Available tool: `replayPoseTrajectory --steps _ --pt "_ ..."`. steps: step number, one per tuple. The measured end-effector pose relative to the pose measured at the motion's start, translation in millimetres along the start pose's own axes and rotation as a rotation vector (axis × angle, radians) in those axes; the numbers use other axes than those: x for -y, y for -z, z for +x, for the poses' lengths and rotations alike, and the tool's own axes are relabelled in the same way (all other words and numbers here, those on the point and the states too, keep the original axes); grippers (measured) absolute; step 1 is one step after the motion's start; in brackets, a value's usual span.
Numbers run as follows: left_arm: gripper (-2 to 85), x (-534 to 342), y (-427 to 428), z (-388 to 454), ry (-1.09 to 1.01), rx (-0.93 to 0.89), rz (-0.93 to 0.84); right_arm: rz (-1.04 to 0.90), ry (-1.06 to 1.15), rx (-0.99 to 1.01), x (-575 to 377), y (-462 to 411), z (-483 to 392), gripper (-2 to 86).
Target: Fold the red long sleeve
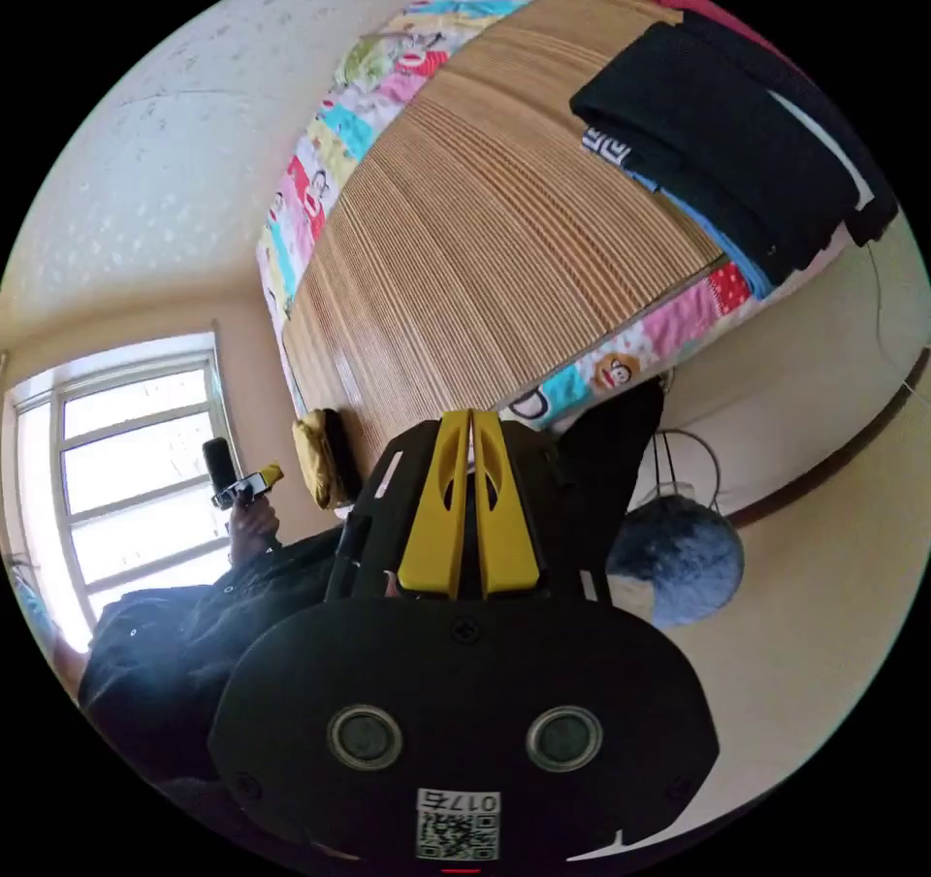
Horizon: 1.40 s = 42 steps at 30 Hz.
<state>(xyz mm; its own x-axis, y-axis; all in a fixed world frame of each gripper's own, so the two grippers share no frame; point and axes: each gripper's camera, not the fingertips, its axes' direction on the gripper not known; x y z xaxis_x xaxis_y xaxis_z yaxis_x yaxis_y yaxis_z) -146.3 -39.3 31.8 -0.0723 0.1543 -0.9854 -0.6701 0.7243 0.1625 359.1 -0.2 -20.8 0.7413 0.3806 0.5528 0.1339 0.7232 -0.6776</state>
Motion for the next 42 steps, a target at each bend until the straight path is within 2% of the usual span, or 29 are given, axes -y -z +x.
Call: replayPoseTrajectory --steps 4,8,13,17,19,23,26,30,35,38,42 --pt "-1.0 32.4 -6.2 14.2 -0.017 0.069 0.016 0.199 -0.053 -0.010 -20.4 66.8 28.7 0.6" --pt "-1.0 67.8 -27.9 19.0 0.036 0.115 0.066 0.223 -0.070 0.022 -13.0 112.6 55.8 0.7" --pt "-1.0 117.5 -79.3 22.7 0.087 0.094 0.120 0.329 -0.058 -0.107 5.9 178.5 70.6 1.5" --pt "-1.0 163.6 -123.0 47.5 0.035 0.117 0.164 0.340 -0.028 -0.252 38.9 208.8 66.4 4.5" --pt "-1.0 177.2 -136.1 55.2 0.023 0.128 0.202 0.357 -0.036 -0.371 67.1 221.0 57.7 10.5" --pt "-1.0 190.8 -153.4 58.7 0.042 0.107 0.284 0.283 -0.017 -0.467 121.5 218.2 43.3 14.4" --pt "-1.0 180.4 -153.4 55.0 0.080 0.185 0.348 0.222 -0.033 -0.487 164.1 203.4 38.1 16.2" --pt "-1.0 149.4 -148.3 28.2 0.208 0.210 0.468 0.148 -0.163 -0.569 198.7 182.1 42.4 13.2" --pt "-1.0 130.9 -154.5 -4.2 0.290 0.152 0.559 0.159 -0.044 -0.668 193.4 191.3 -10.5 4.3" --pt "-1.0 140.0 -156.9 -8.5 0.203 0.092 0.596 0.269 0.037 -0.690 174.0 225.8 -50.3 2.4" --pt "-1.0 173.2 -160.5 -4.4 0.074 0.096 0.567 0.537 0.137 -0.835 139.7 296.4 -130.4 1.2"
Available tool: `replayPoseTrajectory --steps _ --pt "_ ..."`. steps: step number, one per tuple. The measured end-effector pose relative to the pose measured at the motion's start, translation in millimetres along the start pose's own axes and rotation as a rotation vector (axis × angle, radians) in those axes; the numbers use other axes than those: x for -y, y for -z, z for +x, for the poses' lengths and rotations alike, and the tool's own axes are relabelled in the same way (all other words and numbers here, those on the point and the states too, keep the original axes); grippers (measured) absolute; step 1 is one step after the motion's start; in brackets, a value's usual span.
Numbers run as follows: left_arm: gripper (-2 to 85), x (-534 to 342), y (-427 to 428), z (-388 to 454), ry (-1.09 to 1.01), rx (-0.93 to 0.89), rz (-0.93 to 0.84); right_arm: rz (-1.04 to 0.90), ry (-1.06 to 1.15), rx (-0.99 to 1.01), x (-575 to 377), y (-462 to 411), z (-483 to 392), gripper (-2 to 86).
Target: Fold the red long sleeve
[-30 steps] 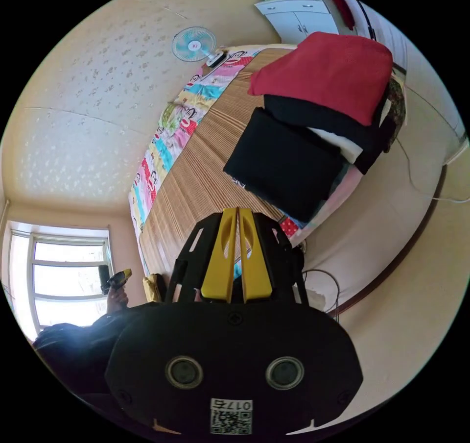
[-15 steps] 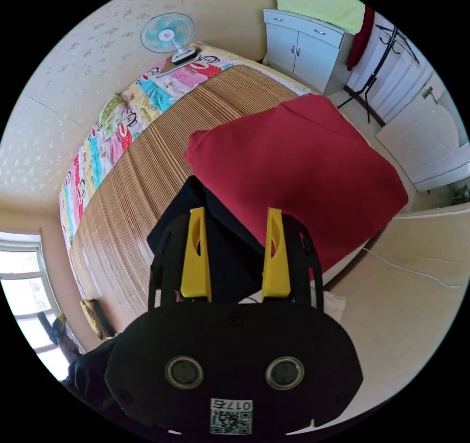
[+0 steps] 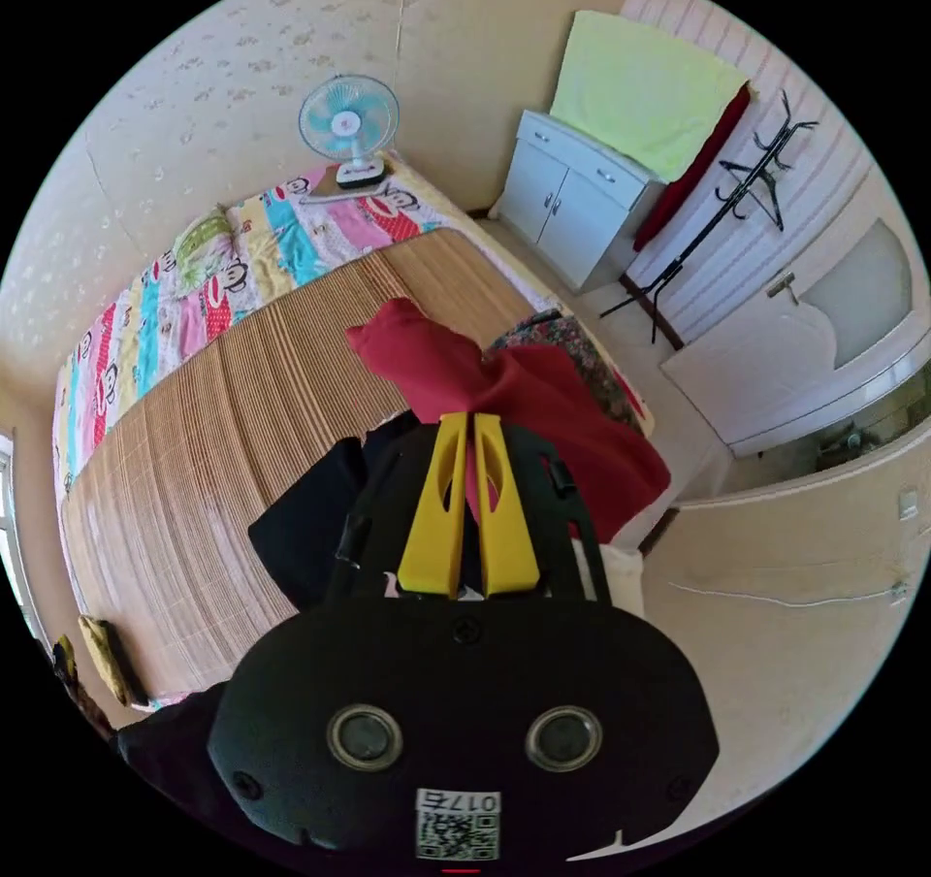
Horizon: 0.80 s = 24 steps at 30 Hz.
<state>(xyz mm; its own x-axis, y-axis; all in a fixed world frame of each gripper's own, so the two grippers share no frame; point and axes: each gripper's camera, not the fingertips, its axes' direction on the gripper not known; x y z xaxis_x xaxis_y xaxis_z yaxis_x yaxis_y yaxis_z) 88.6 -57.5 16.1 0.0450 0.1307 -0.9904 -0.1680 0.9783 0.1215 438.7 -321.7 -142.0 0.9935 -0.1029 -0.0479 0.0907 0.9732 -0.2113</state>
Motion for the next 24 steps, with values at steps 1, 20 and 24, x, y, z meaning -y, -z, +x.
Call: replayPoseTrajectory --steps 1,20,24 --pt "-1.0 4.1 -3.7 1.5 -0.019 -0.004 -0.009 0.131 0.024 -0.022 4.4 40.7 -2.6 0.9" --pt "-1.0 36.1 16.9 -79.5 -0.132 -0.013 -0.071 -0.238 0.008 -0.047 72.4 21.1 -68.2 7.2" --pt "-1.0 29.3 10.2 -103.8 -0.072 0.017 -0.038 -0.360 0.019 0.022 79.9 -48.6 -56.9 14.1"
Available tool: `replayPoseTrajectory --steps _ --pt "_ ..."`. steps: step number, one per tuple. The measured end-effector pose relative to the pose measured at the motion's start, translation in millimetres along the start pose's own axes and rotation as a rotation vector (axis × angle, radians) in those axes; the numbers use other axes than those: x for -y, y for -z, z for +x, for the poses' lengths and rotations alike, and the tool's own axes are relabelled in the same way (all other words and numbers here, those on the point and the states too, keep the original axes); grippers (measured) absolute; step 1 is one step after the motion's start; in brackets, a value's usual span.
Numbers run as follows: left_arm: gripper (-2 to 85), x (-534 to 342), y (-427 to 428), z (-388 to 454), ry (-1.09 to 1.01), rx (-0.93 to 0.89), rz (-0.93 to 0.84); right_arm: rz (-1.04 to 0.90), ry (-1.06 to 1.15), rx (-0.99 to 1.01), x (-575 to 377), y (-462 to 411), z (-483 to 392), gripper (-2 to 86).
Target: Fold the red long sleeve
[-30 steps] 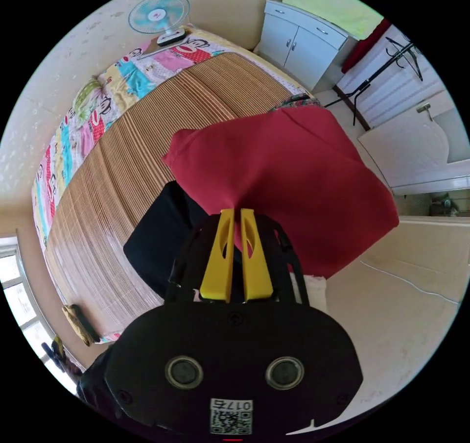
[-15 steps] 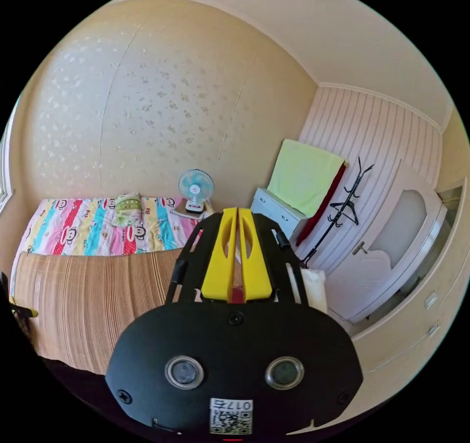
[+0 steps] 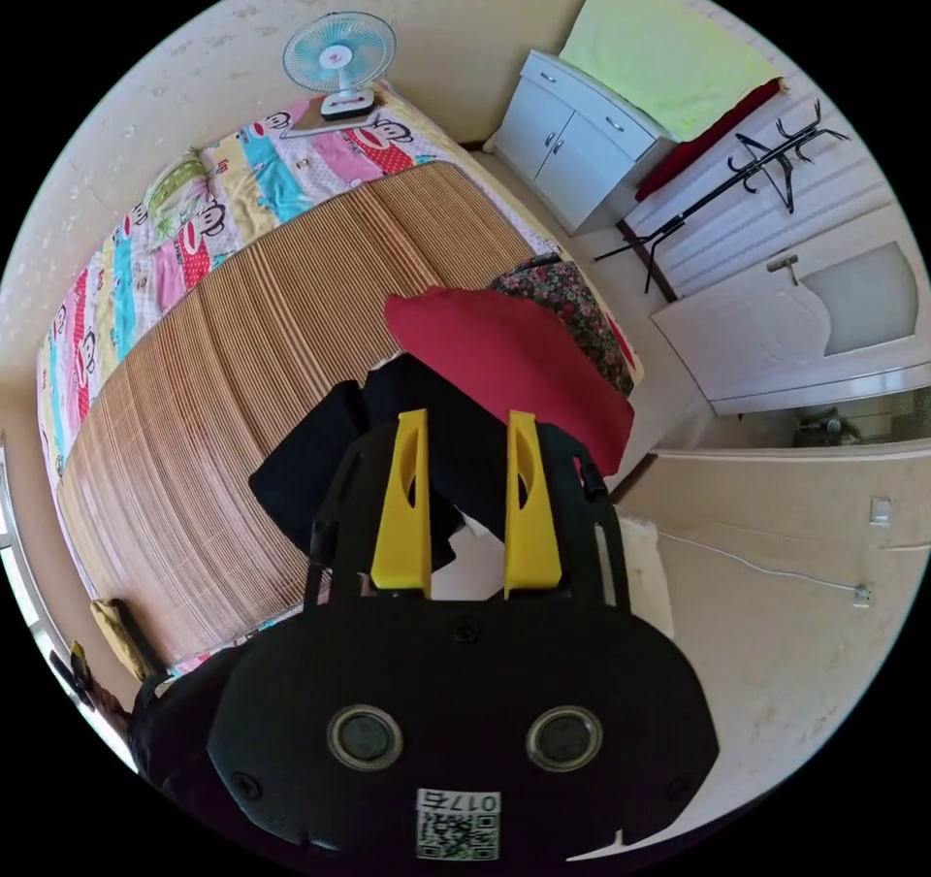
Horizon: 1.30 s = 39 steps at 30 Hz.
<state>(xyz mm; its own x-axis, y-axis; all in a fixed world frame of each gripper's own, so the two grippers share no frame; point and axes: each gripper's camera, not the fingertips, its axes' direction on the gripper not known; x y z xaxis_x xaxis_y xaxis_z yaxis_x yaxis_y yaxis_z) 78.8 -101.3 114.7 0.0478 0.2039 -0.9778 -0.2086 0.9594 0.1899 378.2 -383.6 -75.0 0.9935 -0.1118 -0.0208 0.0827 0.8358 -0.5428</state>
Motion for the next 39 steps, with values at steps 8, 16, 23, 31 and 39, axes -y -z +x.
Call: replayPoseTrajectory --steps 8,16,23,31,39 --pt "-1.0 -9.5 -43.4 7.0 0.031 0.119 0.157 -0.177 0.090 0.037 83.2 -89.3 23.8 21.2" --pt "-1.0 -12.3 -82.6 10.9 0.044 0.173 0.218 -0.305 0.121 -0.363 119.9 -165.3 3.2 11.4" --pt "-1.0 0.8 -89.7 -5.4 0.043 0.156 0.275 0.187 0.108 -0.429 99.2 -56.3 -5.2 1.9" --pt "-1.0 33.8 -125.0 -17.6 -0.042 0.087 0.202 0.668 0.081 -0.240 8.1 73.8 -7.8 0.4" --pt "-0.9 66.7 -157.7 -10.2 -0.200 -0.024 0.090 1.264 0.169 0.031 -148.6 219.3 -17.9 0.2"
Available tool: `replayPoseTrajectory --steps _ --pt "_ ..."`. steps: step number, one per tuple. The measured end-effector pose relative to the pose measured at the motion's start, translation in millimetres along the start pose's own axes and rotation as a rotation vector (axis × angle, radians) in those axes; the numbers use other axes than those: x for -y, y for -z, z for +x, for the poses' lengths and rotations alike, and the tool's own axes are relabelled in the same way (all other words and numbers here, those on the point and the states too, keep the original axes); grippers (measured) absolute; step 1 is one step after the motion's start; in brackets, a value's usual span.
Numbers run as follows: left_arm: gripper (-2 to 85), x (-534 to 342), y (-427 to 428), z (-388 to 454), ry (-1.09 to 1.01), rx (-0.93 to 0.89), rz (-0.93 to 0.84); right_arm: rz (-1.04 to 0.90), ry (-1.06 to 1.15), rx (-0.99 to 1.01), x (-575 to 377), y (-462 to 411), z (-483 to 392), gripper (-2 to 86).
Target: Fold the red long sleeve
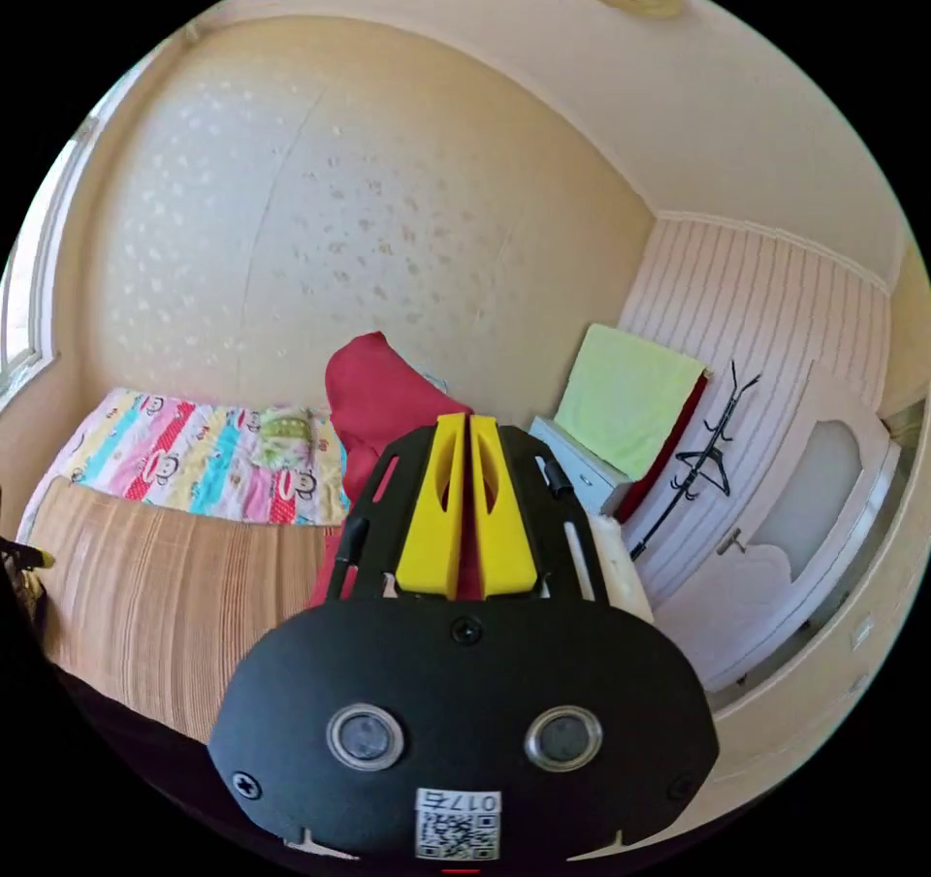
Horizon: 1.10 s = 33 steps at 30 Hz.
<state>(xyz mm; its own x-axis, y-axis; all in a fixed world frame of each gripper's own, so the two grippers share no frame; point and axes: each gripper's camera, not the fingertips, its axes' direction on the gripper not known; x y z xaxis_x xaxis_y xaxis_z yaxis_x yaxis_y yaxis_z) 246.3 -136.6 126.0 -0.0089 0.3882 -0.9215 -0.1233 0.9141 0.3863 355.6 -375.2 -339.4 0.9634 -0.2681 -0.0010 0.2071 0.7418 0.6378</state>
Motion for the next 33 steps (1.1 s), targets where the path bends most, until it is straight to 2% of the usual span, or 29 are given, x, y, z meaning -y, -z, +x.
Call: replayPoseTrajectory --steps 3,7,9,11,13,14,16,17,19,21,24,26,28,33 --pt "-0.8 6.5 -8.4 10.5 -0.061 -0.057 -0.016 0.222 -0.060 0.075 11.6 57.5 13.4 0.2" --pt "0.6 13.9 -20.9 30.5 -0.154 -0.095 -0.057 0.506 -0.142 0.349 -1.4 103.0 48.2 0.3" --pt "5.7 19.6 -31.3 50.5 -0.208 -0.142 -0.077 0.571 -0.233 0.488 -10.7 100.3 66.2 0.4" --pt "8.8 23.4 -39.7 74.4 -0.273 -0.191 -0.085 0.602 -0.355 0.714 -20.2 80.5 88.2 0.4" --pt "10.3 25.2 -48.9 103.7 -0.361 -0.226 -0.094 0.591 -0.511 1.218 -33.4 21.0 113.4 0.5" --pt "10.9 25.5 -55.9 124.3 -0.419 -0.227 -0.107 0.602 -0.548 1.354 -39.1 2.3 114.7 0.5" --pt "10.8 22.8 -65.8 153.5 -0.504 -0.181 -0.124 0.642 -0.795 1.809 -72.4 -74.7 98.1 0.5" --pt "11.3 18.9 -69.9 168.9 -0.555 -0.171 -0.121 0.653 -0.868 1.899 -82.6 -91.7 89.6 0.5" --pt "11.3 13.1 -74.9 184.4 -0.613 -0.172 -0.121 0.697 -1.159 2.197 -124.1 -147.9 46.5 0.6" --pt "10.1 5.8 -83.1 190.9 -0.655 -0.086 -0.123 0.750 -1.342 2.353 -152.0 -174.9 10.9 0.6" --pt "10.2 2.9 -91.7 177.9 -0.641 0.037 -0.135 0.656 -1.465 2.373 -182.5 -188.7 -26.4 0.7" --pt "10.4 3.9 -94.1 162.9 -0.612 0.098 -0.154 0.585 -1.440 2.355 -187.4 -190.1 -36.3 0.7" --pt "10.7 3.2 -90.9 144.3 -0.572 0.146 -0.133 0.551 -1.404 2.430 -182.8 -191.0 -51.1 0.8" --pt "11.4 12.4 -62.4 95.3 -0.449 0.045 0.003 0.425 -1.315 2.537 -165.9 -185.0 -76.5 0.9"
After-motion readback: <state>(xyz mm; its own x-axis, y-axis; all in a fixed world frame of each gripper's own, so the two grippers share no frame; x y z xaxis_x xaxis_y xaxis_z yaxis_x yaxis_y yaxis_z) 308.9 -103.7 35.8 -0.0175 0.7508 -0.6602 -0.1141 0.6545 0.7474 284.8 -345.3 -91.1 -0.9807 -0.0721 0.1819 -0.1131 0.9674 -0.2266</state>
